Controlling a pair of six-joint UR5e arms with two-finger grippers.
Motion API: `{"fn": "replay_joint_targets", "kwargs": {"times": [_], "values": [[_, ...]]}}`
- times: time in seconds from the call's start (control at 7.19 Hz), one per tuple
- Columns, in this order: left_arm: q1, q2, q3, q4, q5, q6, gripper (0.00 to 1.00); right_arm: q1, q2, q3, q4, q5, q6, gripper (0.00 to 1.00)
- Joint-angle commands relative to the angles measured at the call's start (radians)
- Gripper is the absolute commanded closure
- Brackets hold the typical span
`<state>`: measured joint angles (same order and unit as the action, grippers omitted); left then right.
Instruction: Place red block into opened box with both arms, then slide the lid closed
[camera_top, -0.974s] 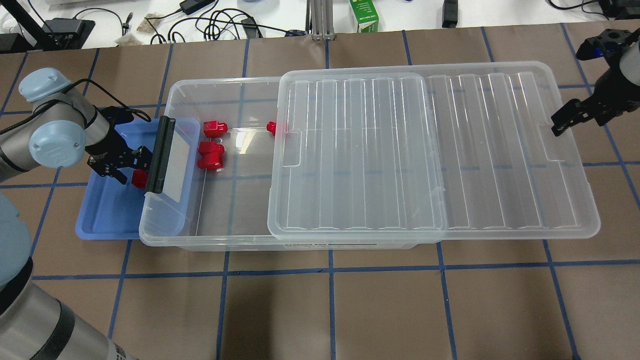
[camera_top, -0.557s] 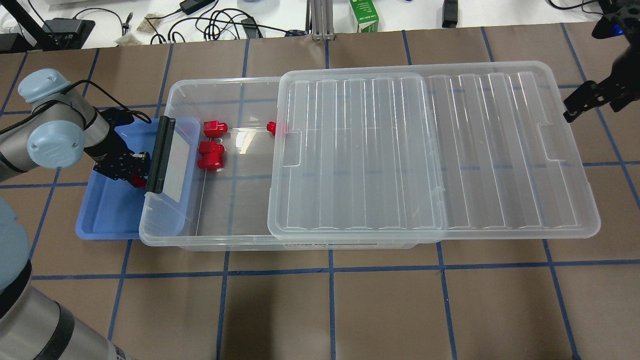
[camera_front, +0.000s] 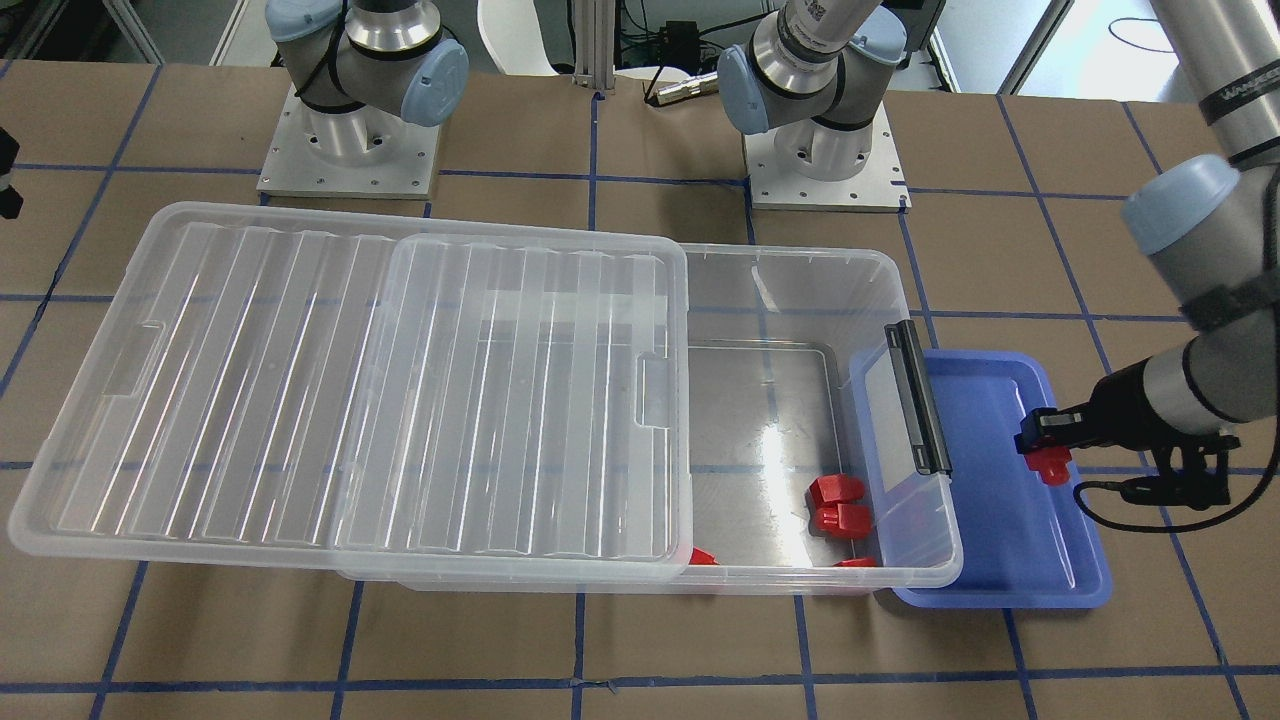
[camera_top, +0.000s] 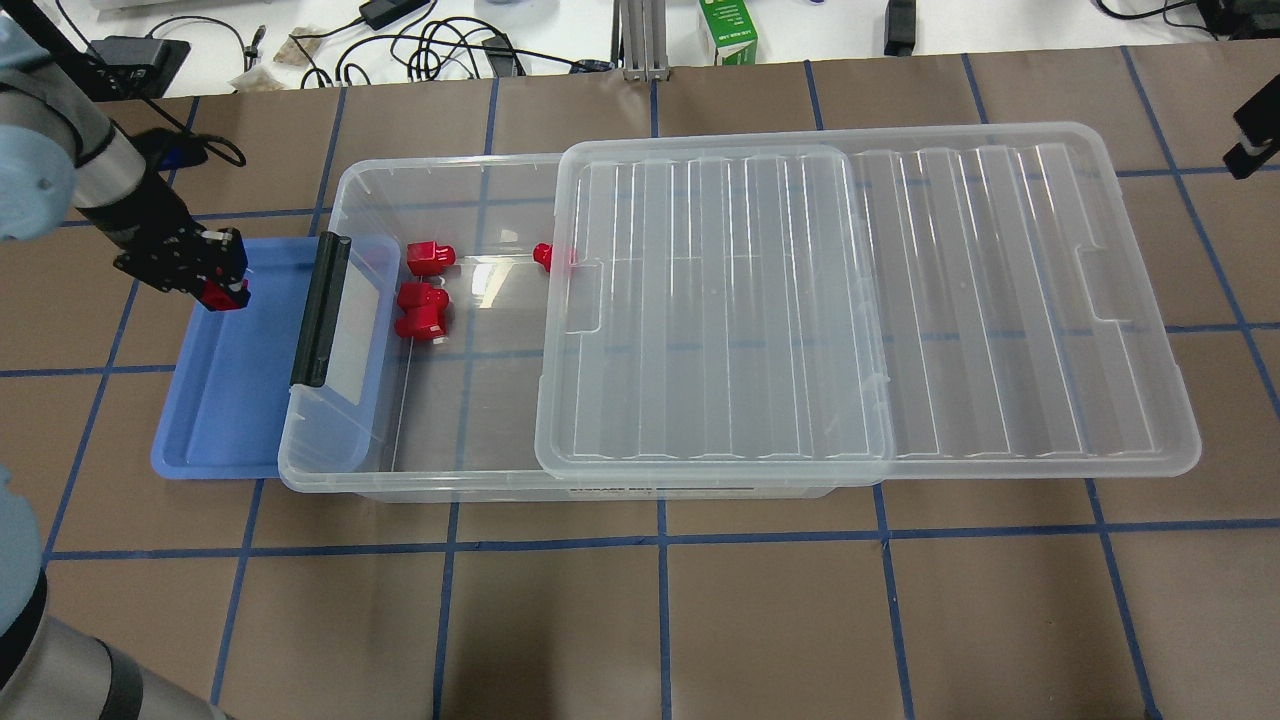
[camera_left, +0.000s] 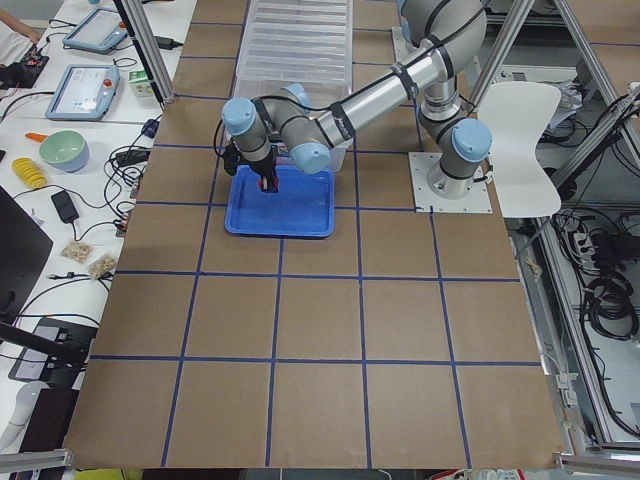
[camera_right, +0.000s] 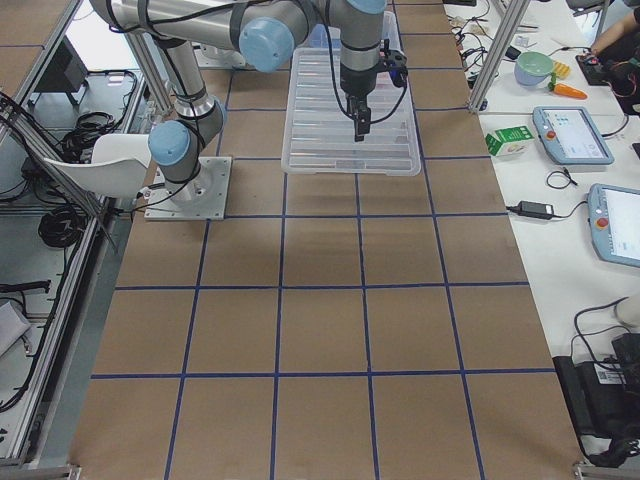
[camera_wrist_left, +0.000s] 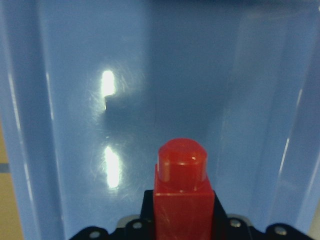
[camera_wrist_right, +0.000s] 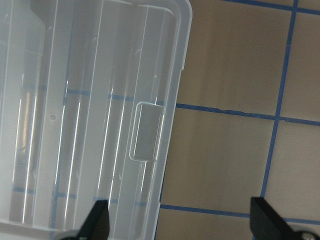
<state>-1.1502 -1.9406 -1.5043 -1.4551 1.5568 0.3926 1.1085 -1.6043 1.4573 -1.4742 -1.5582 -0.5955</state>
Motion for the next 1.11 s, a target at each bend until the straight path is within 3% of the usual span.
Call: {"fn": "replay_joint_targets", "kwargs": {"times": [0.0,0.28,0.56,0.7,0.97], "values": [[-0.06,0.057,0.2,-0.222,0.005,-0.003,1.0,0.036,-0.022,0.015,0.019,0.003,0.086,0.0],[-0.191,0.089,0.22,-0.255,-0.013,-0.183,1.0,0.227,-0.005,0.017,-0.029,0.001,0.359,0.0],[-0.304,0.114,0.153,-0.251,-0.06,-0.329,1.0,0.457,0.07,0.018,-0.115,-0.016,0.643,0.0],[-0.337,0.118,0.092,-0.246,-0.06,-0.363,1.0,0.505,0.101,0.012,-0.173,-0.06,0.675,0.0],[-0.387,0.106,-0.034,-0.127,-0.058,-0.374,1.0,0.502,0.106,0.012,-0.175,-0.079,0.671,0.0]]}}
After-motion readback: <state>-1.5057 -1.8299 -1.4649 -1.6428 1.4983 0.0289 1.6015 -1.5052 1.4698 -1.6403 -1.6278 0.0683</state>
